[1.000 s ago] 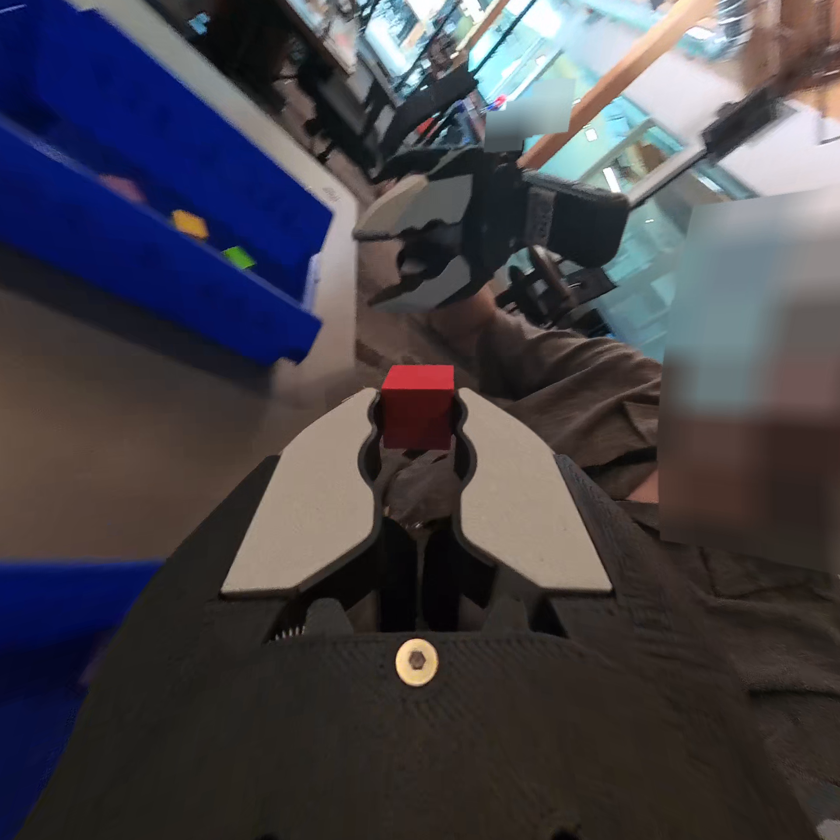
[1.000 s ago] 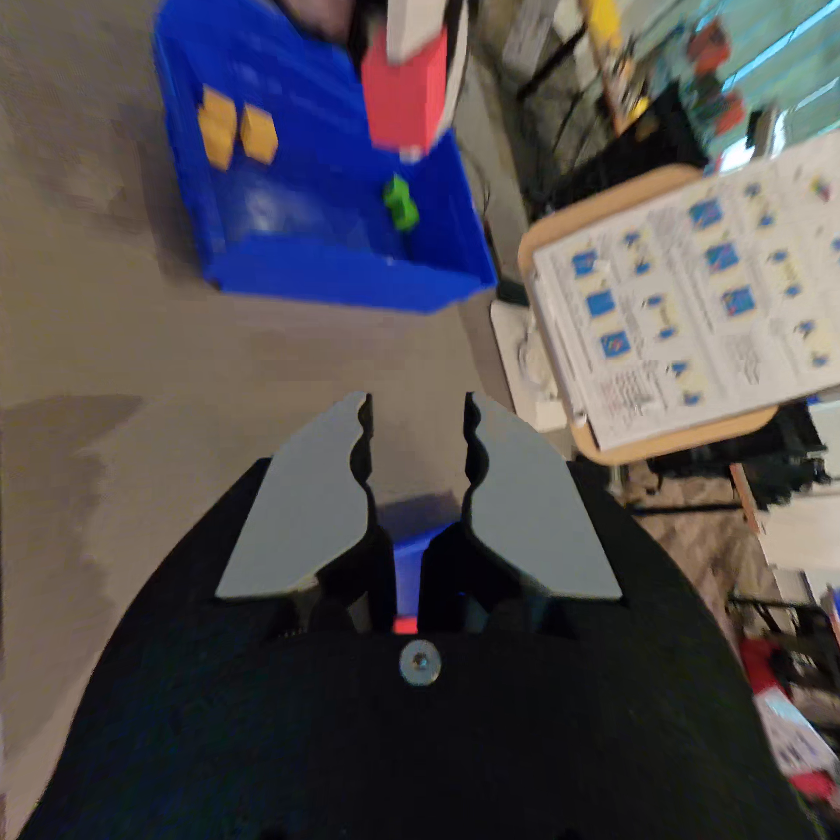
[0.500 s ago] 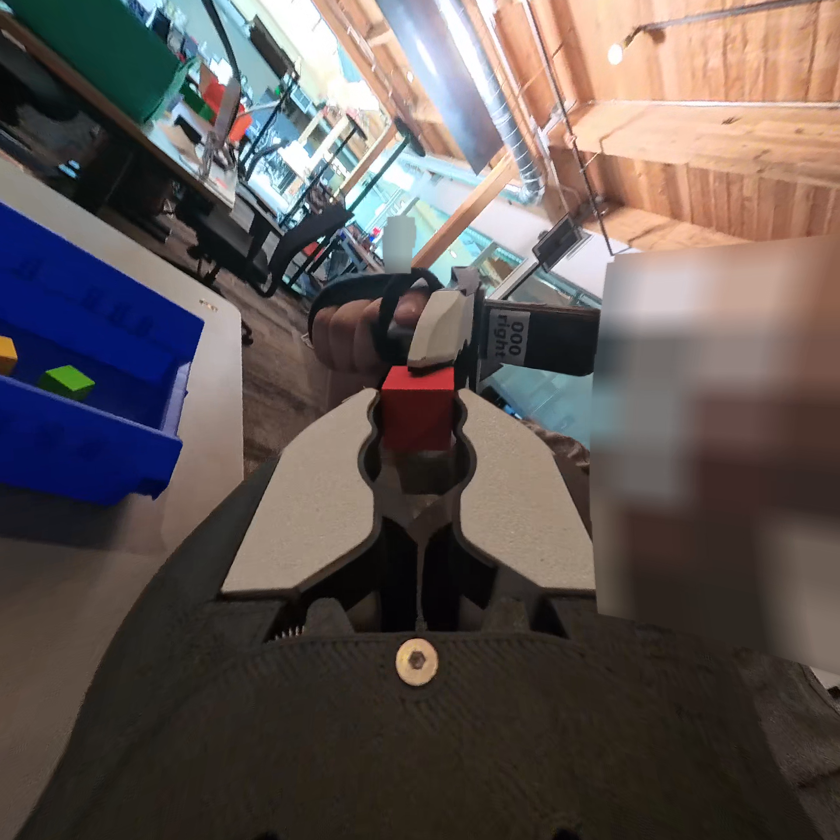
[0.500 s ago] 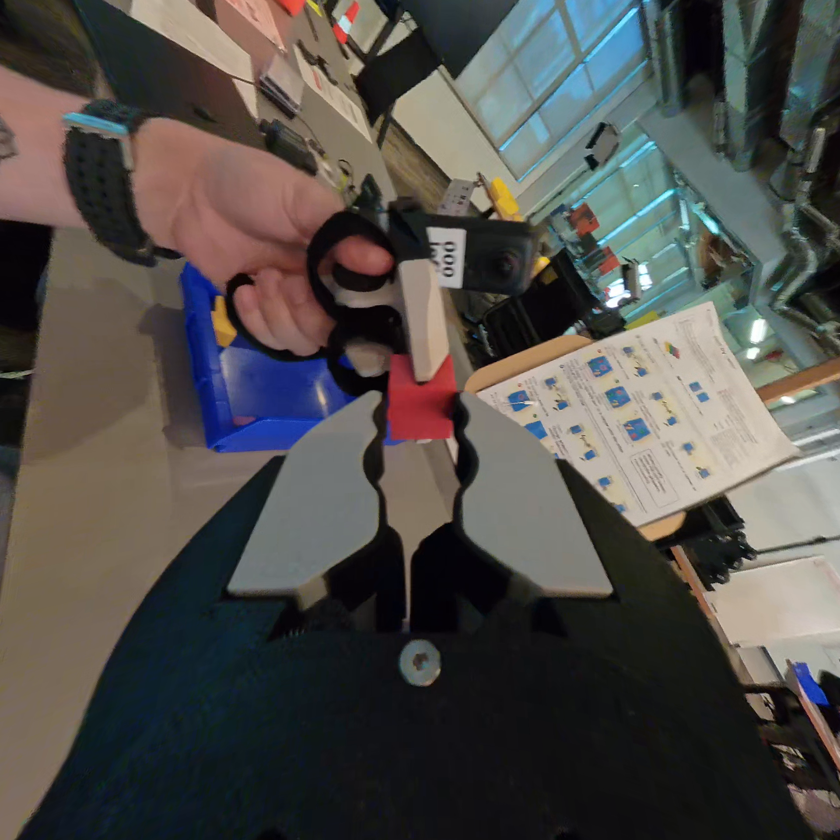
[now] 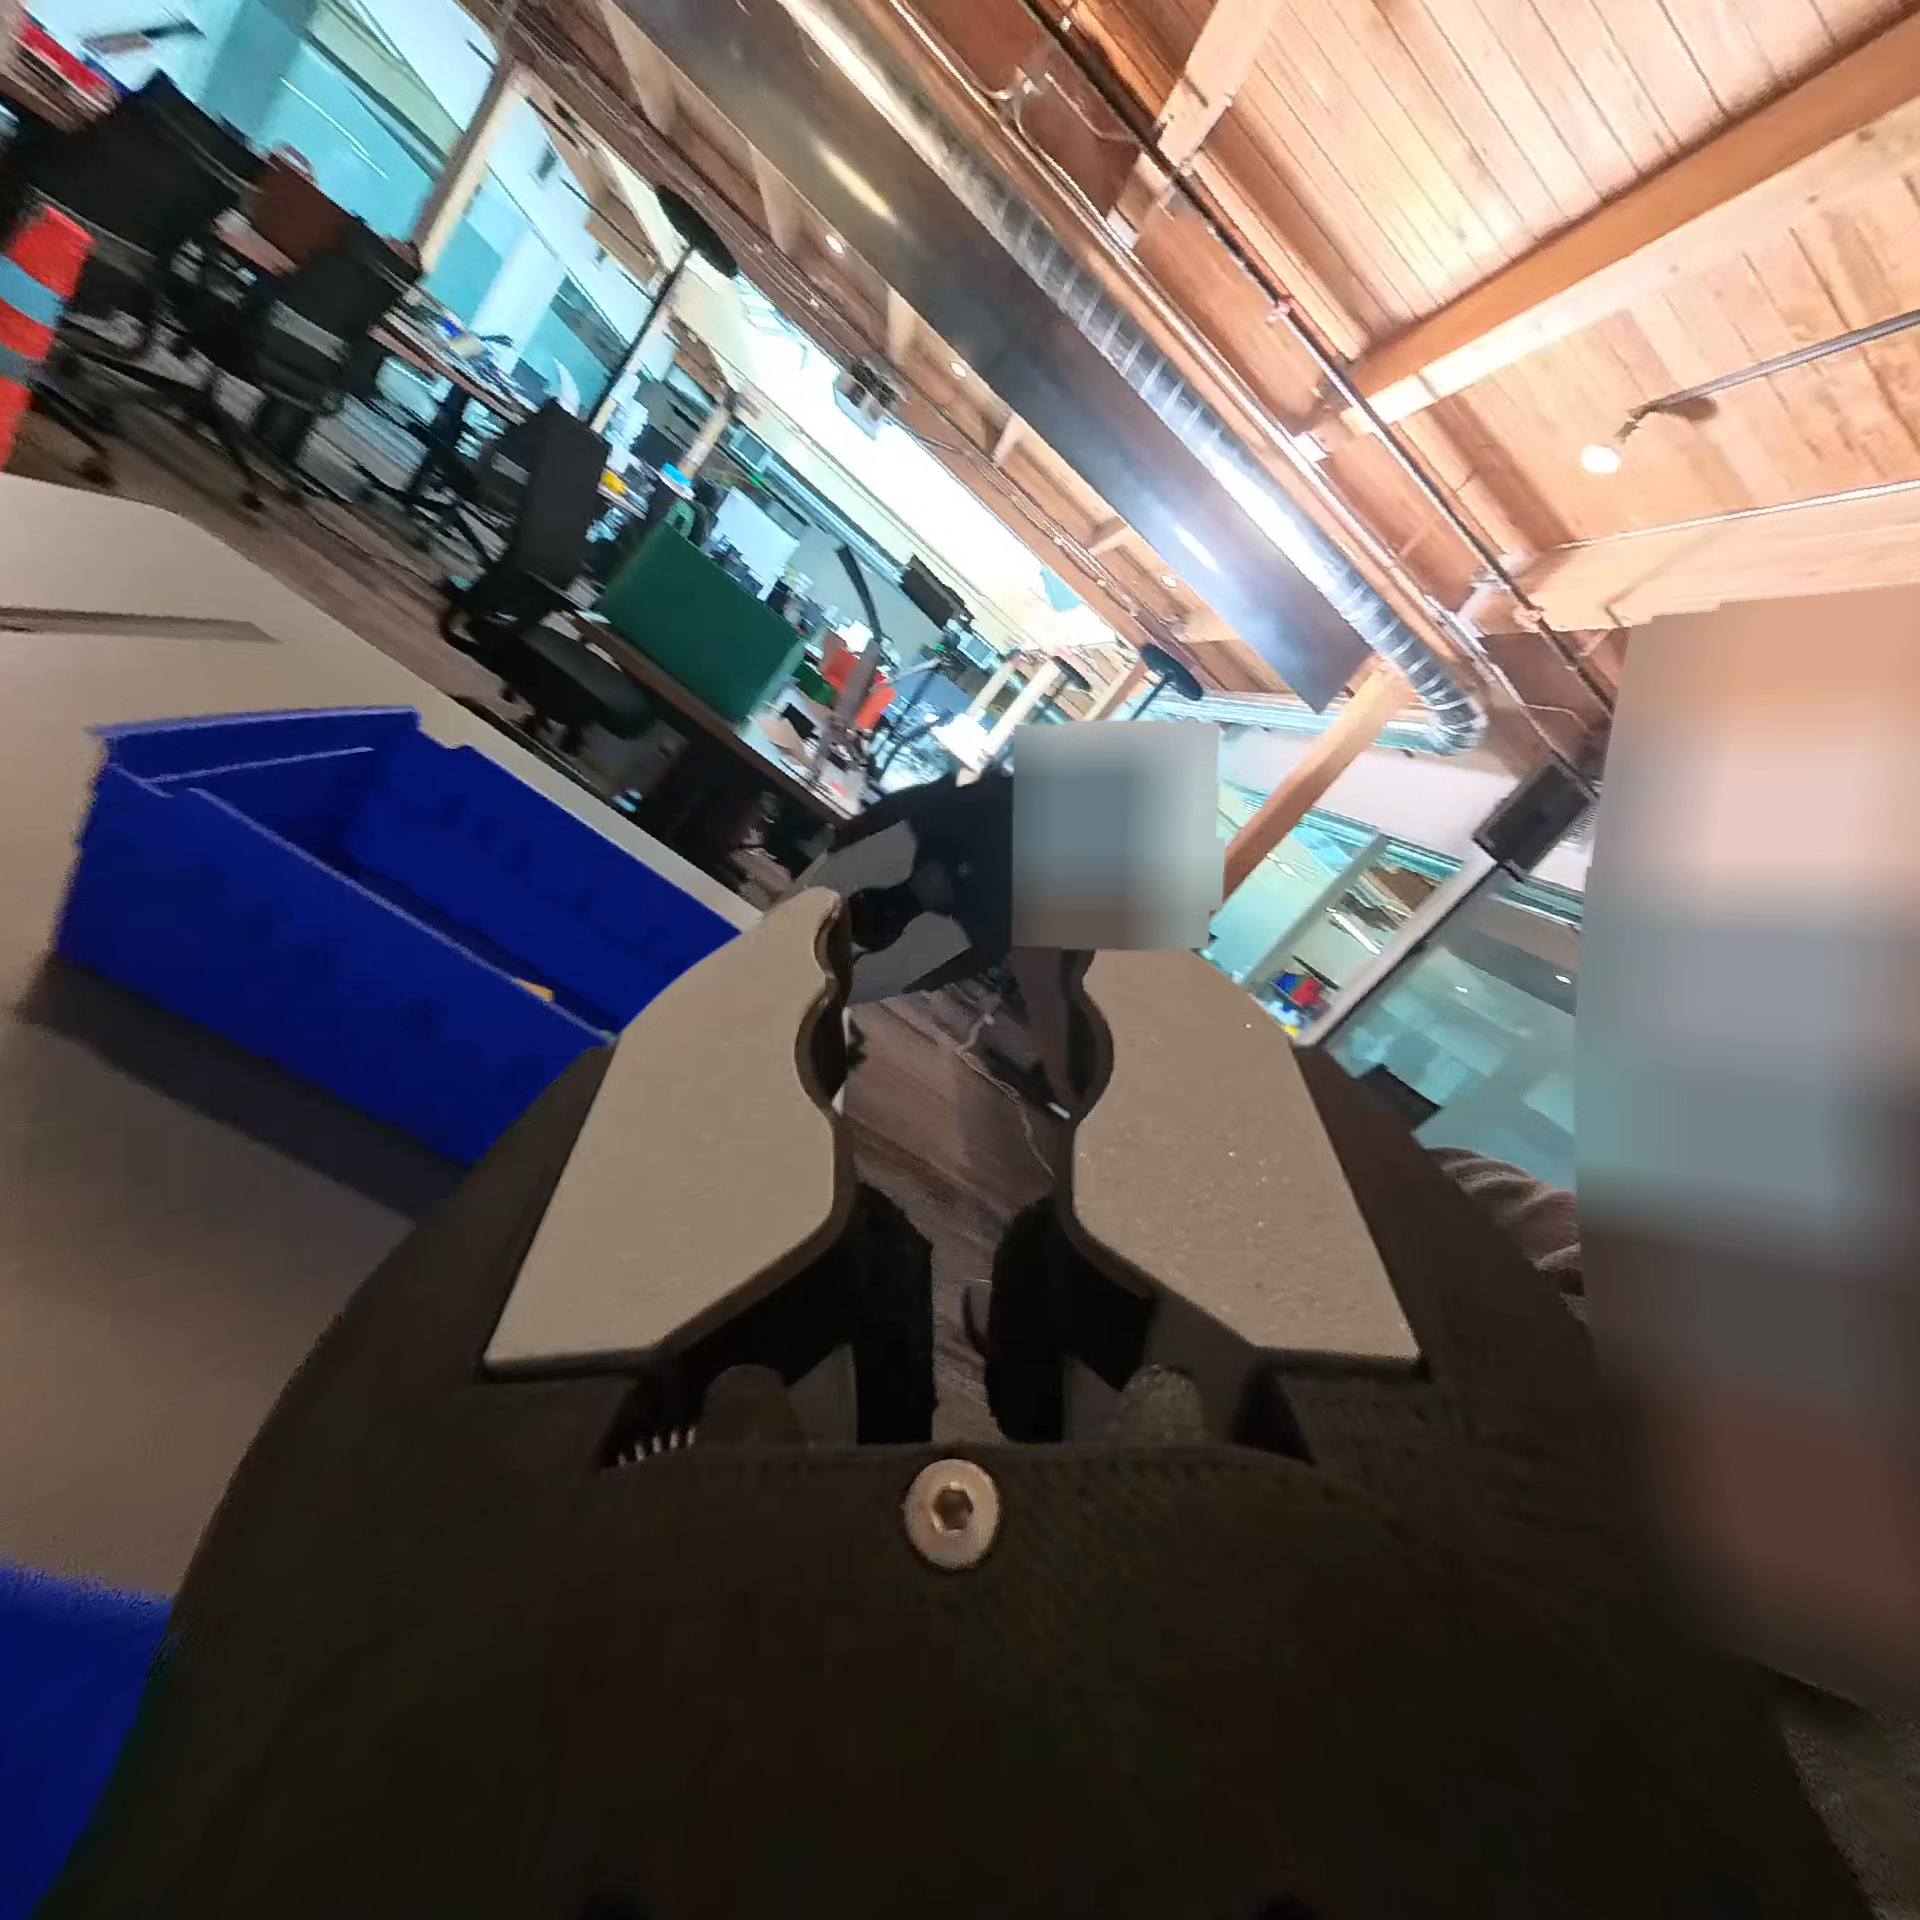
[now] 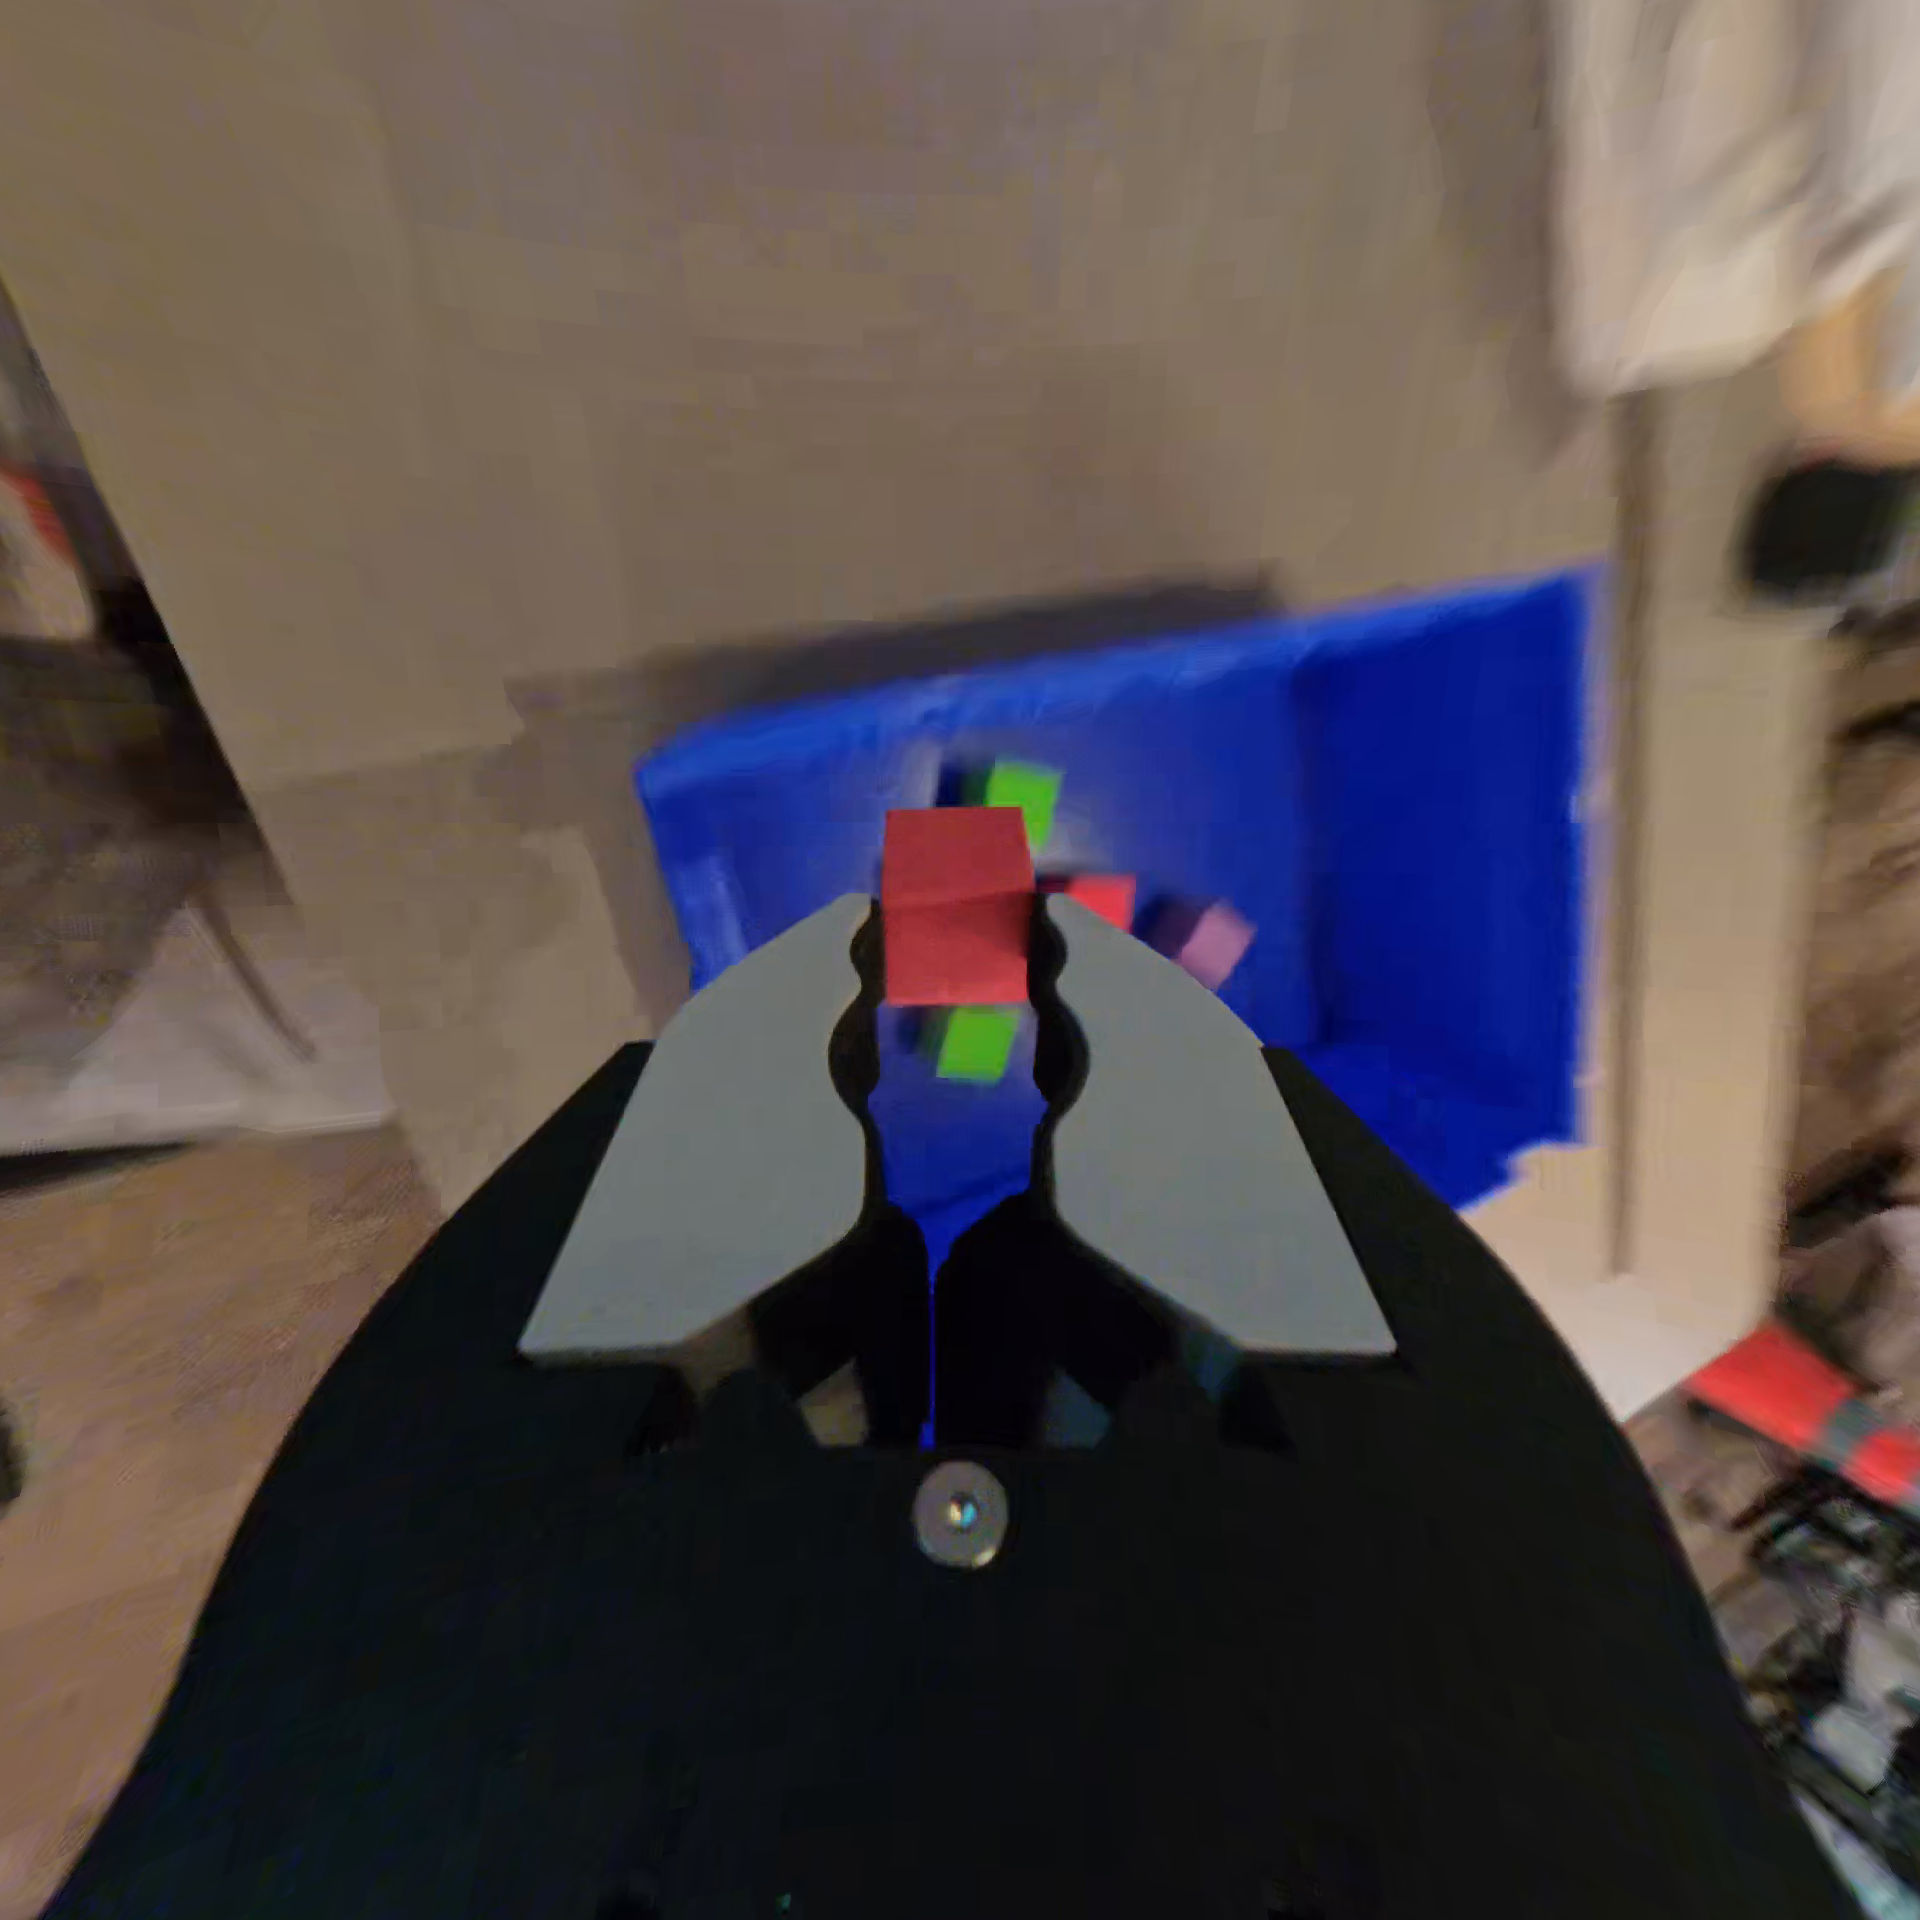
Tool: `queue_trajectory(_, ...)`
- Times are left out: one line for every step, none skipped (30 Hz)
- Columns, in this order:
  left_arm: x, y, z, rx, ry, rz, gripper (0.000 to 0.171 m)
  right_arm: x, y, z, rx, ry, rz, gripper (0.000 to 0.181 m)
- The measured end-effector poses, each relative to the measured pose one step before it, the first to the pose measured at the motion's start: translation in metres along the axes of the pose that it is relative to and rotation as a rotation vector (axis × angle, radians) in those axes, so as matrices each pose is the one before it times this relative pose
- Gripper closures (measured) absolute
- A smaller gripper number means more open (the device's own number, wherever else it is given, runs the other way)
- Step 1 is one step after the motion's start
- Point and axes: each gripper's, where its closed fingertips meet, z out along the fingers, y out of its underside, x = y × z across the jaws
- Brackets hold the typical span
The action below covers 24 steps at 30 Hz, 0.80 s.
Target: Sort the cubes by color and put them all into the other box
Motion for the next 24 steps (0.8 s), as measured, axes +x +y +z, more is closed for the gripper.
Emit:
queue_trajectory(-0.00388,-0.00121,-0.00588,0.00712,-0.0194,0.0123,0.133,-0.0051,0.02449,0.01419,-0.086,-0.0669,0.0381,0.155)
queue_trajectory(-0.00437,-0.0011,-0.00565,0.00355,-0.0212,0.0108,0.133,-0.0005,0.02181,0.01454,-0.0868,-0.0365,0.0303,0.155)
queue_trajectory(-0.00533,-0.00028,-0.00544,-0.00418,-0.0297,0.0141,0.133,-0.00004,0.01521,0.01381,-0.0558,-0.0287,0.0195,0.155)
queue_trajectory(-0.00661,0.0008,-0.00534,-0.01678,-0.0425,0.0194,0.133,-0.00259,0.01009,0.01254,-0.0346,-0.0443,0.0202,0.155)
queue_trajectory(-0.0077,0.0022,-0.00545,-0.03299,-0.0531,0.0237,0.133,-0.00103,0.00674,0.01111,-0.0254,-0.0321,0.0165,0.155)
queue_trajectory(-0.00875,0.00341,-0.00569,-0.04675,-0.0628,0.0261,0.132,0.00004,0.00413,0.00953,-0.0162,-0.0208,0.0082,0.155)
queue_trajectory(-0.00982,0.00491,-0.00588,-0.05903,-0.0719,0.03,0.132,-0.00069,0.00309,0.00791,-0.0156,-0.0239,0.0094,0.155)
queue_trajectory(-0.00958,0.0072,-0.00578,-0.07603,-0.0719,0.0361,0.132,-0.00062,0.00106,0.00634,-0.0091,-0.0211,0.0105,0.155)
queue_trajectory(-0.01003,0.00908,-0.00576,-0.08572,-0.0732,0.0353,0.133,-0.00117,0.00009,0.00507,-0.0039,-0.0205,0.0064,0.155)
queue_trajectory(-0.01007,0.01004,-0.00534,-0.0829,-0.0719,0.0307,0.133,0.0001,0.00048,0.00403,-0.0085,-0.0097,0.0105,0.155)
queue_trajectory(-0.0075,0.01143,-0.00414,-0.08269,-0.0524,0.0265,0.132,0.00104,0.00086,0.00293,-0.0111,-0.0034,0.0096,0.155)
queue_trajectory(-0.00471,0.01203,-0.00245,-0.08457,-0.03,0.0189,0.132,0.00068,0.00107,0.0024,-0.014,-0.0077,0.0112,0.155)
queue_trajectory(-0.00273,0.01182,-0.00106,-0.08274,-0.0132,0.0137,0.132,0.00042,0.00123,0.00177,-0.0181,-0.0109,0.0099,0.154)
queue_trajectory(-0.00176,0.01118,0.00027,-0.08054,-0.0038,0.013,0.131,0.00127,0.00136,0.0012,-0.0199,-0.0031,0.0087,0.152)
queue_trajectory(-0.00247,0.01045,0.0014,-0.0776,-0.0082,0.0141,0.131,0.00147,0.00111,0.0005,-0.0192,0.0027,0.0048,0.149)
queue_trajectory(-0.00417,0.01042,0.0023,-0.07887,-0.0206,0.0151,0.131,0.00129,0.00064,-0.00052,-0.0137,0.0051,0.0035,0.146)
queue_trajectory(-0.00478,0.00895,0.00323,-0.07485,-0.0271,0.0196,0.131,0.00147,0.00059,-0.00155,-0.0125,0.0081,0.0037,0.142)
queue_trajectory(-0.0032,0.00688,0.00466,-0.06297,-0.0211,0.0276,0.13,0.00102,0.00047,-0.00215,-0.0086,0.0069,0.005,0.139)
queue_trajectory(-0.00064,0.00553,0.00596,-0.05463,-0.0104,0.0316,0.13,0.00005,0.00056,-0.00273,-0.0057,0.0021,0.0039,0.137)
queue_trajectory(-0.00016,0.00379,0.00687,-0.0485,-0.0104,0.0295,0.13,-0.00023,0.00081,-0.00331,-0.003,0.0035,0.0043,0.136)
queue_trajectory(-0.00131,0.00207,0.00769,-0.04305,-0.0219,0.033,0.129,-0.00027,0.00099,-0.00348,-0.0009,0.0089,0.0016,0.136)
queue_trajectory(-0.00293,0.00115,0.00803,-0.04061,-0.0351,0.0388,0.128,0.0006,0.00071,-0.00377,0.0039,0.0182,-0.0021,0.136)
queue_trajectory(-0.0037,-0.00044,0.00777,-0.03418,-0.0415,0.0443,0.126,0.00074,0.00005,-0.00397,0.0093,0.0215,-0.0034,0.136)
queue_trajectory(-0.00236,-0.00305,0.00728,-0.01845,-0.0346,0.0537,0.126,-0.00019,-0.00052,-0.00387,0.0155,0.0144,-0.0038,0.136)
